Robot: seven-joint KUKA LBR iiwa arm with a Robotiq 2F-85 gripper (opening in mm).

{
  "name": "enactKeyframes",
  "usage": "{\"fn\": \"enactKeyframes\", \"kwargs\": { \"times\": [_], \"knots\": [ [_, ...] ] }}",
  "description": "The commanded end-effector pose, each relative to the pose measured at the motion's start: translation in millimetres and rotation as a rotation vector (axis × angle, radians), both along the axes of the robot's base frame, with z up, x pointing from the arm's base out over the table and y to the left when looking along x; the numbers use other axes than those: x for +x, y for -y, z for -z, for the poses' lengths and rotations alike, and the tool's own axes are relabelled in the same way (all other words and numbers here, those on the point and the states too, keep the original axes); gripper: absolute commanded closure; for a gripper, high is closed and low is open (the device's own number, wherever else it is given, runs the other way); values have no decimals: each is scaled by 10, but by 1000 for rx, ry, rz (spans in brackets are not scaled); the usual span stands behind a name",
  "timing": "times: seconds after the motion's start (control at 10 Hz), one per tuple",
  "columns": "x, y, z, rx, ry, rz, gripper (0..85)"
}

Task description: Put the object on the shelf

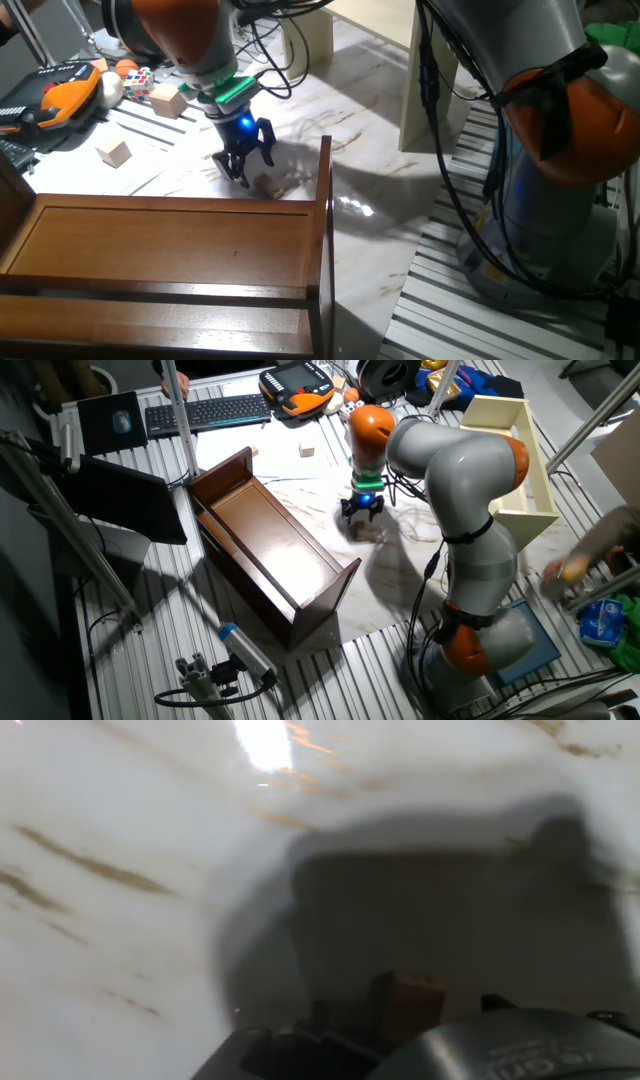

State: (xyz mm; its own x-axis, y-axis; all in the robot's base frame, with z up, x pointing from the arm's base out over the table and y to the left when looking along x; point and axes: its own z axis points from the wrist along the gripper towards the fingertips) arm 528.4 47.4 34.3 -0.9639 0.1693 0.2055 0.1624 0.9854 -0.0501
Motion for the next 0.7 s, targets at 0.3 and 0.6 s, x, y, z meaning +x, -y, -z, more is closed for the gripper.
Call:
{"fn": "enactKeyframes", "kwargs": {
  "times": [0.3,0.6],
  "knots": [
    [-103,-63,-49,-29,-14,58,170],
    [-222,-31,-76,-32,-6,85,170]
  ]
}}
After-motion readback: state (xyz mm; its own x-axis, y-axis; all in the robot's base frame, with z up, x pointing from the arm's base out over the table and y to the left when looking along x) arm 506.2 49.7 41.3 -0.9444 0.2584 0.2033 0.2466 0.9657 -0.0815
